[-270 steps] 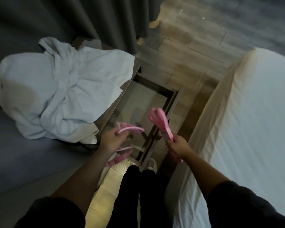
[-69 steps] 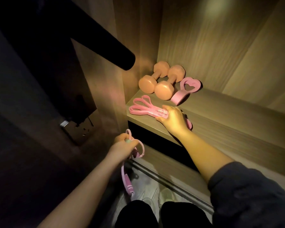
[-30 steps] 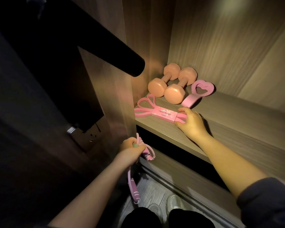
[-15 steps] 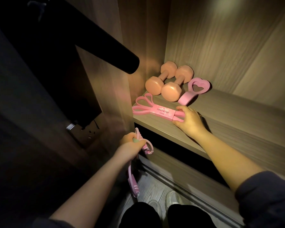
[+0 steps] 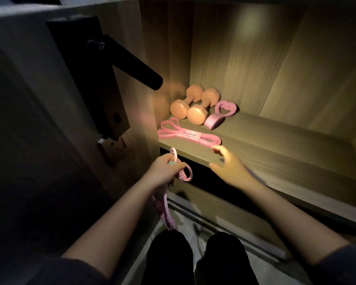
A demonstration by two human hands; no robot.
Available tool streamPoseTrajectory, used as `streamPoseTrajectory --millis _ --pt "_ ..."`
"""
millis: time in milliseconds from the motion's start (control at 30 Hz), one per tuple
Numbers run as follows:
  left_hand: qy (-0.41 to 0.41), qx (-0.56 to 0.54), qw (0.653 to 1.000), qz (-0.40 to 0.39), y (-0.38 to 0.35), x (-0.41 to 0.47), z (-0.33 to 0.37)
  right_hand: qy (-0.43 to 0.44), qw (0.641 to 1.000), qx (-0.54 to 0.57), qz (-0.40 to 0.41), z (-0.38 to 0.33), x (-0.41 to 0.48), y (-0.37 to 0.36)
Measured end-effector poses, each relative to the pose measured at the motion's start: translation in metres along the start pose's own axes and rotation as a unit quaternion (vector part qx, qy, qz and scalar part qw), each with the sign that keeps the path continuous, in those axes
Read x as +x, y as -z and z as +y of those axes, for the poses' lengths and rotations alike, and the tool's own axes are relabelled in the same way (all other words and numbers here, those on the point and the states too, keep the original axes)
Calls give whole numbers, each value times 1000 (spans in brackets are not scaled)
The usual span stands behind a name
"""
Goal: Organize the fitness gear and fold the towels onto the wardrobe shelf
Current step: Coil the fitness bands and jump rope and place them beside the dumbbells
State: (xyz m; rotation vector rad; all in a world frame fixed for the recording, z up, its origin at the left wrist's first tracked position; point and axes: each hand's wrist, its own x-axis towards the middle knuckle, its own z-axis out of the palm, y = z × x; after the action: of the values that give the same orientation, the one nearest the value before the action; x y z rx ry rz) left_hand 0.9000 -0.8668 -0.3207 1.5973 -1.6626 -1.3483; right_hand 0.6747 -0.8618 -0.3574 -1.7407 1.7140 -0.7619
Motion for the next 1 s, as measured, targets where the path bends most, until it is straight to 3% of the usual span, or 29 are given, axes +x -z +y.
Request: streamPoseTrajectory --millis 133,367,533,600,667,833,1000 --pt "-80 -2 996 -41 -10 -31 16 -72 991 112 -31 -12 -34 1" --pt "-151 -5 982 -117 -27 -66 33 -221 907 347 -88 -27 -71 5" --pt "-180 -12 976 -120 -32 -74 30 -216 917 324 -84 -20 -85 21" --pt "-184 -11 975 -120 -32 -75 26 -222 908 339 -109 -19 -87 25" --pt "-181 14 976 -119 -31 -73 23 -235 898 363 -80 -18 -86 30" --pt "-156 194 960 -132 -11 -61 11 -242 928 282 17 -3 -79 57" --pt "-53 321 925 -195 15 -52 -12 -292 910 276 106 27 -86 80"
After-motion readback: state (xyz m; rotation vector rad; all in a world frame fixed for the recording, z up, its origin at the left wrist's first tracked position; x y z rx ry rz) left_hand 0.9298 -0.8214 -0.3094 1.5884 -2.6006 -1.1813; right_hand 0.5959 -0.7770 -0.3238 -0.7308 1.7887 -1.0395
